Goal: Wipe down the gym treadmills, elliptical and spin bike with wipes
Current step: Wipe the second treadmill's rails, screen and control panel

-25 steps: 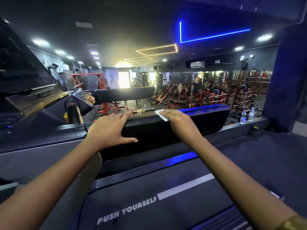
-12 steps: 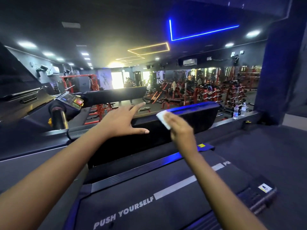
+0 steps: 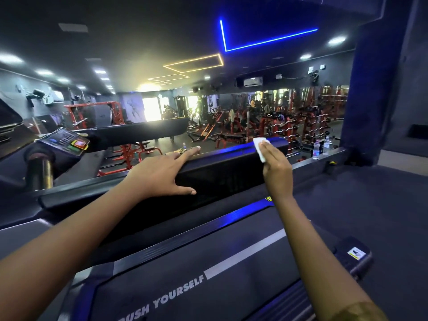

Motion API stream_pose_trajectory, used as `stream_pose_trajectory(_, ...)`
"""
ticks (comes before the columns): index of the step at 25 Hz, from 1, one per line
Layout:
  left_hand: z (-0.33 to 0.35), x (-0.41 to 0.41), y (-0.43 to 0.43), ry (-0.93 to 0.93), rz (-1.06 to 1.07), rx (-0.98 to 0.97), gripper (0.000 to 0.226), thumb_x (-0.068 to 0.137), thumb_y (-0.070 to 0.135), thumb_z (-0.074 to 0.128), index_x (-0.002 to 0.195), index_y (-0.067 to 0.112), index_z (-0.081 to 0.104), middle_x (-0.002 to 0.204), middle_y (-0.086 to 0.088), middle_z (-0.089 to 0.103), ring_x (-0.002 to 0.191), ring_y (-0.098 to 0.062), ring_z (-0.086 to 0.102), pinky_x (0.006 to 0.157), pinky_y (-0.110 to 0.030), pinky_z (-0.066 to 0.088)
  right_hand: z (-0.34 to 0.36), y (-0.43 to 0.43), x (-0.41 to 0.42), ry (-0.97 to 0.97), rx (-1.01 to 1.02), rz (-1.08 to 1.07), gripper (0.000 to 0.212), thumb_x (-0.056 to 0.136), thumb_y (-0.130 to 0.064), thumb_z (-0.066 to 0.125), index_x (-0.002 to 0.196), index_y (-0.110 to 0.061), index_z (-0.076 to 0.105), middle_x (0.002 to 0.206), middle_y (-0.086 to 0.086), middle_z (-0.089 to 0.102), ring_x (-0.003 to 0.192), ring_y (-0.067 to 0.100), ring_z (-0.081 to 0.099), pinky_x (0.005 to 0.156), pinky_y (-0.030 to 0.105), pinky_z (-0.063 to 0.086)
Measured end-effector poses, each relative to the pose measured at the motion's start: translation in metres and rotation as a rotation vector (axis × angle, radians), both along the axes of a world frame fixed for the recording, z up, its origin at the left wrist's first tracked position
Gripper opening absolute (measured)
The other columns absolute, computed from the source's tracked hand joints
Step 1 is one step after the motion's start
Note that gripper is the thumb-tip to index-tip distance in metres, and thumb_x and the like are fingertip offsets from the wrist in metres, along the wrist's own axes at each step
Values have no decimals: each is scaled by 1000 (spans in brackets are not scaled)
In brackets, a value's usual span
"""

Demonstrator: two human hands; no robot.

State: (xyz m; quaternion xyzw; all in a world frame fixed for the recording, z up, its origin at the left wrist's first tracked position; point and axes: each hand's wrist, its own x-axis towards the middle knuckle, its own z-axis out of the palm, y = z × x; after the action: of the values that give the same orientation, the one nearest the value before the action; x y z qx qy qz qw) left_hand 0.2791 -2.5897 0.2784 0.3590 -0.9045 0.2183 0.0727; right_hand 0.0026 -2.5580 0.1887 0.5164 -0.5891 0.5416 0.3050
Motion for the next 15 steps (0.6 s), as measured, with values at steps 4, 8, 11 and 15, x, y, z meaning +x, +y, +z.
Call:
stream_pose_trajectory(4,-2,-1,2,-1,5,-19,105,74,78,49,150,36,-10,149,-2,37,129,-25,46,96,-41,46,3,12,36,-142,-138,36,49,66,14,42,108,6,66,108,22,66,102,30,63,97,23,37)
stream_pose_trajectory(8,0,0,1,21,-6,-1,104,76,71,55,149,38,-10,144,-2,42,125,-26,49,92,-40,47,-33,15,153,24,-224,301,42,82,14,39,114,4,64,119,16,62,115,21,54,105,25,38)
stream_pose_trajectory(11,-1,2,2,32,-21,-8,103,75,70,56,149,40,-10,138,-1,47,123,-23,50,90,-39,46,-51,6,163,87,-223,355,34,95,7,37,122,5,57,130,17,55,127,22,47,107,28,37)
stream_pose_trajectory(15,0,1,4,7,16,-4,108,71,76,56,148,40,-10,137,0,46,124,-23,48,92,-38,44,-70,-6,131,-67,-240,204,46,86,16,32,122,4,57,132,15,53,127,21,45,109,26,33)
